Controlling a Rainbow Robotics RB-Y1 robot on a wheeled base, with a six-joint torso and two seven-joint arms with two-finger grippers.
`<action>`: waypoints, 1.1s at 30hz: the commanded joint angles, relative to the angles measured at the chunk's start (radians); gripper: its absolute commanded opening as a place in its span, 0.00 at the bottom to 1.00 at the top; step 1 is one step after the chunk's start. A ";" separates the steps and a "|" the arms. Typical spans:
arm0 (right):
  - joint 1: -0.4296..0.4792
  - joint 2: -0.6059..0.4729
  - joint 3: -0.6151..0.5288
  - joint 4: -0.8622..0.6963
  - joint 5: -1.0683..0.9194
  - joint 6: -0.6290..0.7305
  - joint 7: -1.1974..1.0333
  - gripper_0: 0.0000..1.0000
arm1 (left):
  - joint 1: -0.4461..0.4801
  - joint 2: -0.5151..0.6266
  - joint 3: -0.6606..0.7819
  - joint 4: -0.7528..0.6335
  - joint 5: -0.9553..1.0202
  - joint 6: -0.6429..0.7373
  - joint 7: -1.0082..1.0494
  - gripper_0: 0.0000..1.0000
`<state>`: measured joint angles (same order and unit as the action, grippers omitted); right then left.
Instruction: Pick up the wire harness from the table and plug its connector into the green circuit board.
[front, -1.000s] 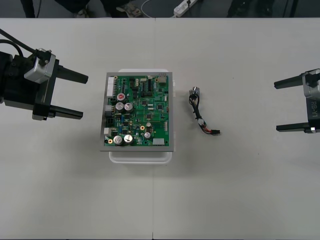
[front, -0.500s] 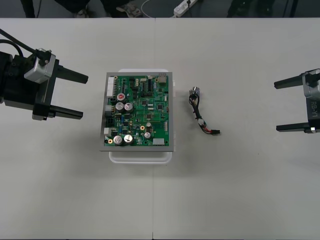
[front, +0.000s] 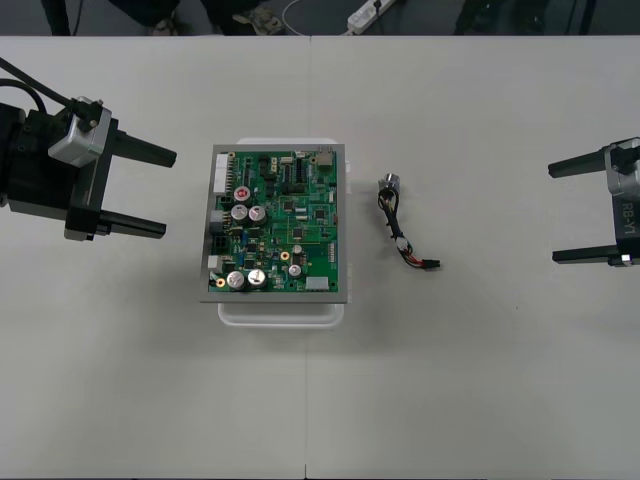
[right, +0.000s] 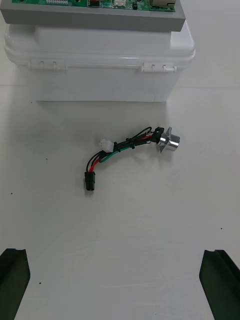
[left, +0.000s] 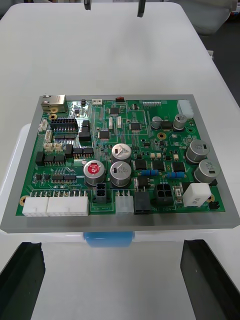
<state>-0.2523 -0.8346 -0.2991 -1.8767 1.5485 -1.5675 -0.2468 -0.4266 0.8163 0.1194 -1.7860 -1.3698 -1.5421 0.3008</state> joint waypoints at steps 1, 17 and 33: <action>-0.008 -0.024 0.008 -0.025 -0.004 -0.003 -0.012 0.99 | 0.012 0.040 0.028 -0.030 0.014 -0.029 -0.002 0.80; -0.008 -0.024 0.008 -0.025 -0.004 -0.003 -0.012 0.99 | 0.012 0.040 0.028 -0.030 0.014 -0.029 -0.002 0.80; -0.008 -0.024 0.008 -0.025 -0.004 -0.003 -0.012 0.99 | 0.012 0.040 0.028 -0.030 0.014 -0.029 -0.002 0.80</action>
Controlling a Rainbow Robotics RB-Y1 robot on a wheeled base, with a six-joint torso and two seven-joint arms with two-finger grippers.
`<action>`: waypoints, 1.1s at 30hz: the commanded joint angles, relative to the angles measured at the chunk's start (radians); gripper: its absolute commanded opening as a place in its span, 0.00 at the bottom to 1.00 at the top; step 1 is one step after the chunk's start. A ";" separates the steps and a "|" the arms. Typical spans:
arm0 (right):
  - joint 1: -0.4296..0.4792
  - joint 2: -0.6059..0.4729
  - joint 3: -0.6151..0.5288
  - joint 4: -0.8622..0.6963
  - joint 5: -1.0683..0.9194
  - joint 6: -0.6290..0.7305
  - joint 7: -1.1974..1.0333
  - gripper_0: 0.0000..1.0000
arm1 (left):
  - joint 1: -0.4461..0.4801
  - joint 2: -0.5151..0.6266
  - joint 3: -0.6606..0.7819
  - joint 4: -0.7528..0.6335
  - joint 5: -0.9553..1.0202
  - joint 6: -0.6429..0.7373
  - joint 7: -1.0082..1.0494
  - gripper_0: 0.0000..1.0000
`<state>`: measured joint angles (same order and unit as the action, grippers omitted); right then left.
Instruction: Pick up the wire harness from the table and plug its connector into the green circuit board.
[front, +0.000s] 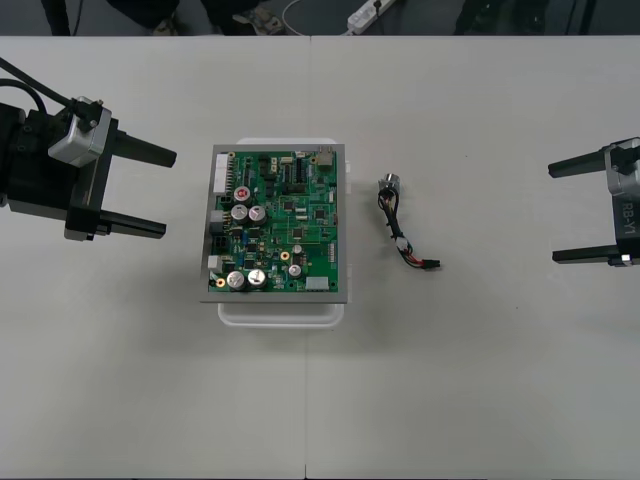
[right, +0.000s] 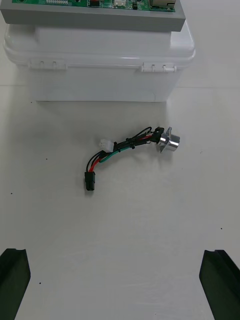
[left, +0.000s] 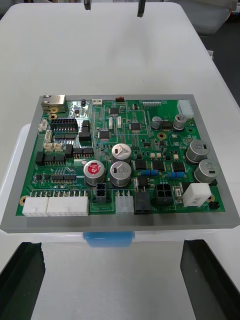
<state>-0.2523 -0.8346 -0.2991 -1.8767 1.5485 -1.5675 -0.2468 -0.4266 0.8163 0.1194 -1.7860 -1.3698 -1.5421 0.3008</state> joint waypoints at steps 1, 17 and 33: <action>-0.008 -0.024 0.008 -0.025 -0.004 -0.003 -0.012 0.99 | 0.012 0.040 0.028 -0.030 0.014 -0.029 -0.002 0.80; -0.008 -0.024 0.008 -0.025 -0.004 -0.003 -0.012 0.99 | 0.012 0.040 0.028 -0.030 0.014 -0.029 -0.002 0.80; -0.030 -0.003 0.040 -0.050 -0.018 -0.003 -0.029 0.99 | 0.051 0.007 0.008 0.017 0.063 -0.029 0.040 0.80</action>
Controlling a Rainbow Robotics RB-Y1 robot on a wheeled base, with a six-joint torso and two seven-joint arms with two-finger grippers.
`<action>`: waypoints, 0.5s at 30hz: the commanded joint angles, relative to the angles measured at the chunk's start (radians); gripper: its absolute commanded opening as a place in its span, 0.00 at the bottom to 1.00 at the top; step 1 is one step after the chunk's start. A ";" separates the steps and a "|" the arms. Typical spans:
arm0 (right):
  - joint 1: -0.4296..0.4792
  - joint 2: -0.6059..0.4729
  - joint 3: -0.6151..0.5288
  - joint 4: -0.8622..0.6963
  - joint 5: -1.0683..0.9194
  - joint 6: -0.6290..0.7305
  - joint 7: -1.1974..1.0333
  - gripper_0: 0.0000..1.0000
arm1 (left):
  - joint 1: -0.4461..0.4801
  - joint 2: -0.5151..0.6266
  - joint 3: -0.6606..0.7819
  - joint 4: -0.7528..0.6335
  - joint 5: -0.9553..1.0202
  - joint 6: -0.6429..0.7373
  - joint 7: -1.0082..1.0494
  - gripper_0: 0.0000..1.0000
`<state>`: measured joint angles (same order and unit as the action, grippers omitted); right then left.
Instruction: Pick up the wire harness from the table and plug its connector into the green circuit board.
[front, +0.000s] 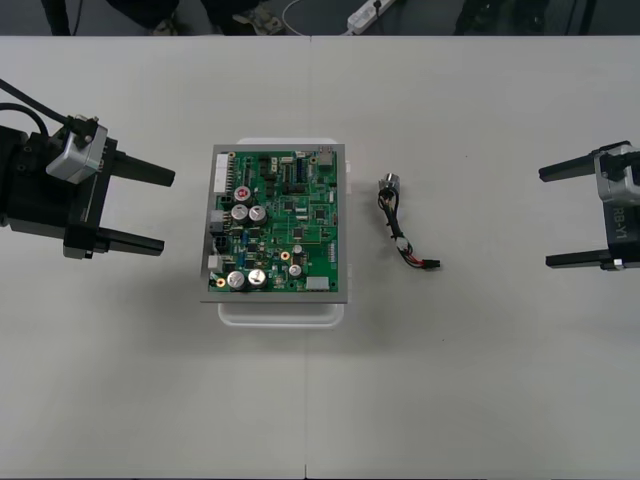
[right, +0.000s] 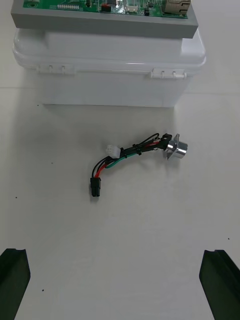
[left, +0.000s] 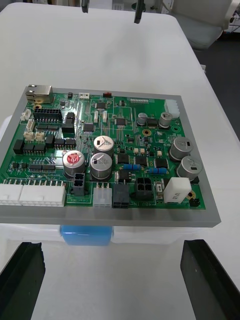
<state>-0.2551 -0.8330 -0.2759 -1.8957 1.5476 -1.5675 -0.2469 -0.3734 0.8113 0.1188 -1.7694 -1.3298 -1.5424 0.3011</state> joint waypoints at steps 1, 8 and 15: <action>-0.027 -0.005 0.017 -0.031 -0.017 -0.003 -0.029 0.99 | -0.002 0.014 0.009 -0.001 0.026 -0.028 0.041 0.80; -0.029 -0.005 0.024 -0.036 -0.011 -0.003 -0.052 0.99 | -0.024 0.022 0.007 -0.001 0.038 -0.028 0.070 0.80; -0.053 -0.005 0.060 -0.043 0.042 -0.003 -0.083 0.99 | -0.062 0.043 -0.010 0.001 0.047 -0.028 0.098 0.80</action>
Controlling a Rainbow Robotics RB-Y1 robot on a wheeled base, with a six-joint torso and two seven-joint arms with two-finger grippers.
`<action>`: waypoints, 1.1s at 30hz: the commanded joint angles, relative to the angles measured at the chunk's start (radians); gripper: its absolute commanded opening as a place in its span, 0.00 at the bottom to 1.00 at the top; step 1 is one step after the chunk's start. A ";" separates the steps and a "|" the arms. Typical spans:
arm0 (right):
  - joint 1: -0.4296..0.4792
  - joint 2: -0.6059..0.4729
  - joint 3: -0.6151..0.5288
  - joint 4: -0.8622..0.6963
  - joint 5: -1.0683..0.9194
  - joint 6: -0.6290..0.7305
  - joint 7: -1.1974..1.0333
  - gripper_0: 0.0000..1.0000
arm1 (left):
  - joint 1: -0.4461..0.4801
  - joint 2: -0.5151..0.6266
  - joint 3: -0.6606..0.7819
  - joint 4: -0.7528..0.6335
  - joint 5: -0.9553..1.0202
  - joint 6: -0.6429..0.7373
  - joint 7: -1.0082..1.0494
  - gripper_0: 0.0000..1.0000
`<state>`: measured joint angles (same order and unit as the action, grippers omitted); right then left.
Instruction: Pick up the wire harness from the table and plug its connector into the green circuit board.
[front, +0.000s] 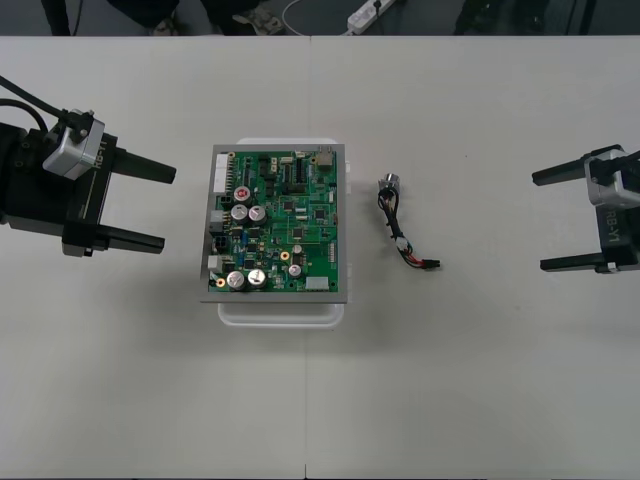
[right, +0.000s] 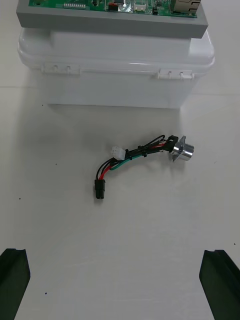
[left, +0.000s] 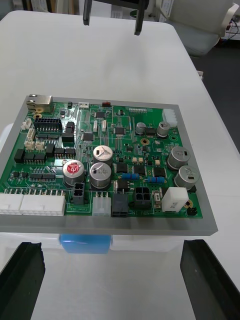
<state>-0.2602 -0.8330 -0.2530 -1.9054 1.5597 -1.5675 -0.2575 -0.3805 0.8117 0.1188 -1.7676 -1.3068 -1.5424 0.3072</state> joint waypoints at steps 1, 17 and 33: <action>-0.053 -0.005 0.043 -0.035 0.037 -0.003 -0.078 0.99 | -0.060 0.050 -0.018 -0.001 0.027 -0.028 0.096 0.80; -0.116 -0.005 0.167 -0.087 0.186 -0.003 -0.276 0.99 | -0.150 0.098 -0.068 -0.003 0.038 -0.028 0.135 0.80; -0.162 -0.005 0.262 -0.087 0.241 -0.003 -0.470 0.99 | -0.247 0.098 -0.159 -0.003 0.024 -0.028 0.205 0.80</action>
<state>-0.3762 -0.8330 -0.0259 -1.9653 1.7889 -1.5675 -0.6911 -0.5710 0.8659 -0.0074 -1.7650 -1.2823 -1.5426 0.4484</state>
